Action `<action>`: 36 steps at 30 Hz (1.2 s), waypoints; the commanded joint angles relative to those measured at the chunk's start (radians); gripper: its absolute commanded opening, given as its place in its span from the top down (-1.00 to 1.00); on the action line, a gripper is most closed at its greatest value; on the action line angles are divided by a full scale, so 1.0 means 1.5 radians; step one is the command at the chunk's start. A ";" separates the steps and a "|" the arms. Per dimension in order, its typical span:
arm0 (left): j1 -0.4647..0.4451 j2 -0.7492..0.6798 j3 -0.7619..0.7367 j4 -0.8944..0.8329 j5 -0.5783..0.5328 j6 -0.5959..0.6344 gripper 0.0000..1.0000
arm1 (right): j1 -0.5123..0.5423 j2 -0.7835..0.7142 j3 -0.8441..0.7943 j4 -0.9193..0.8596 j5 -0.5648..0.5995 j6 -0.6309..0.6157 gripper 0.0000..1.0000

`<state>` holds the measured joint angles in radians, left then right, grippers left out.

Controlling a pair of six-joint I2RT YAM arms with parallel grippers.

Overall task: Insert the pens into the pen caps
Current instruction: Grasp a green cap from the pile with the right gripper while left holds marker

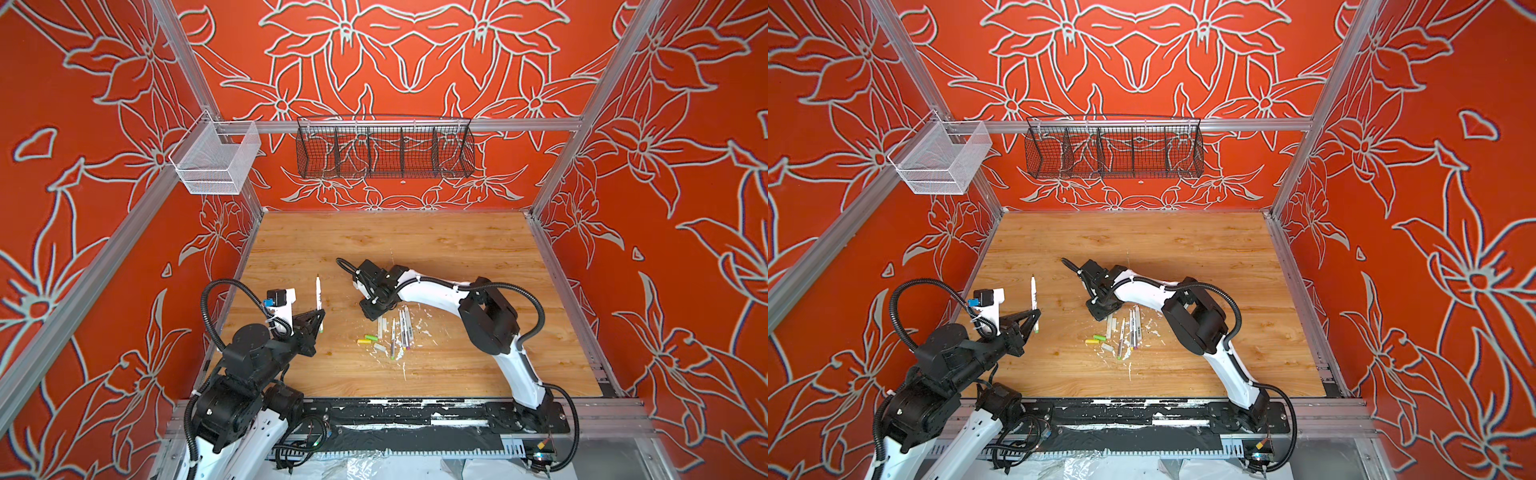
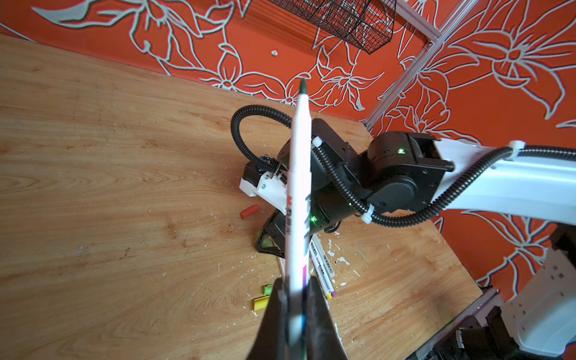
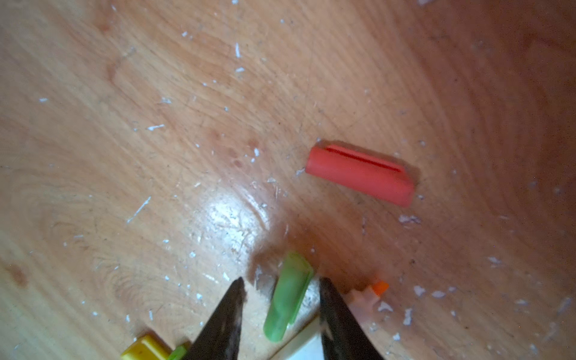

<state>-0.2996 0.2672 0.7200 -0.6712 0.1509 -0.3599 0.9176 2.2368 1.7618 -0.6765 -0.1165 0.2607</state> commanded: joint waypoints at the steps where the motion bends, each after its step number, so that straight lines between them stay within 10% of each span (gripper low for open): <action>1: 0.004 -0.009 -0.003 0.009 0.000 0.006 1.00 | 0.005 0.025 0.030 -0.052 0.035 -0.010 0.22; 20: 0.004 0.097 -0.051 0.104 0.086 -0.035 1.00 | -0.008 -0.064 0.015 0.007 -0.016 0.036 0.71; 36: -0.038 0.290 -0.219 0.455 0.260 -0.119 1.00 | -0.172 -0.375 -0.403 0.473 -0.185 0.256 0.71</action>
<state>-0.3256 0.6666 0.4046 -0.1303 0.4740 -0.5251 0.6628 1.7061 1.2125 -0.1352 -0.3351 0.5407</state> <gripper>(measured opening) 0.088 0.148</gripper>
